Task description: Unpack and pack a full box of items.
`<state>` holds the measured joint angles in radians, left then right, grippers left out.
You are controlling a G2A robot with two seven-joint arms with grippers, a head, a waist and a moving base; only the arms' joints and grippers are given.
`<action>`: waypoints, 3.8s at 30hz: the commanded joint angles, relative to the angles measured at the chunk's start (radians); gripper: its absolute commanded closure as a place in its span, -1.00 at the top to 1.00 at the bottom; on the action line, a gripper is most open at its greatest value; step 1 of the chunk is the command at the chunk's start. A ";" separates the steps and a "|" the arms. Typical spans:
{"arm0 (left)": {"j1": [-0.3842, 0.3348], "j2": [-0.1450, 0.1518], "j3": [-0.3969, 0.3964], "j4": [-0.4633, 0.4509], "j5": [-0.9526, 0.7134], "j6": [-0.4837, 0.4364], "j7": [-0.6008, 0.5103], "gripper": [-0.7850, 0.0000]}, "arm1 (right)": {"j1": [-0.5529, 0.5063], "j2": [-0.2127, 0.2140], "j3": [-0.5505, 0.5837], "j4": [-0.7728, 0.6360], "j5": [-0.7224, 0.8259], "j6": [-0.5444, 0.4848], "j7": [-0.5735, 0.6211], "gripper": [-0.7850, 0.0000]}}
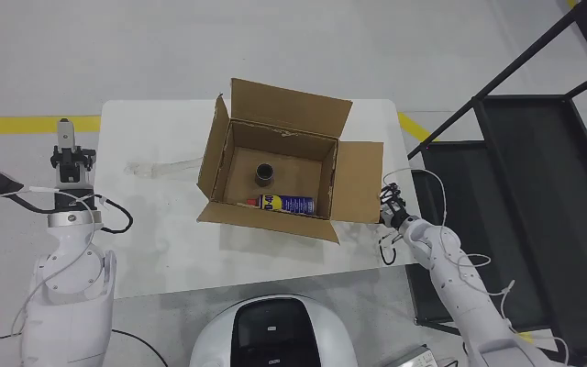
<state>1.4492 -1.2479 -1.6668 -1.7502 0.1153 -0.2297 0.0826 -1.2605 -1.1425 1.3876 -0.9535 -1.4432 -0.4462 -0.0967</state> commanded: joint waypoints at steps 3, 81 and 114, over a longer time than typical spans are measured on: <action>0.000 0.000 0.000 0.000 0.000 0.000 0.000 1.00 | 0.012 -0.003 -0.009 0.020 0.002 0.019 0.005 0.77; 0.000 0.000 0.000 0.000 0.000 0.000 0.000 1.00 | -0.272 0.059 0.174 -0.429 0.055 -0.062 0.237 1.00; 0.000 0.000 0.000 0.000 0.000 0.000 0.000 1.00 | -0.192 0.035 0.078 -0.272 0.036 0.149 0.319 0.41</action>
<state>1.4492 -1.2479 -1.6668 -1.7502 0.1153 -0.2297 0.0826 -1.4528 -1.1074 1.4653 -1.2273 -1.4055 -0.2974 0.2229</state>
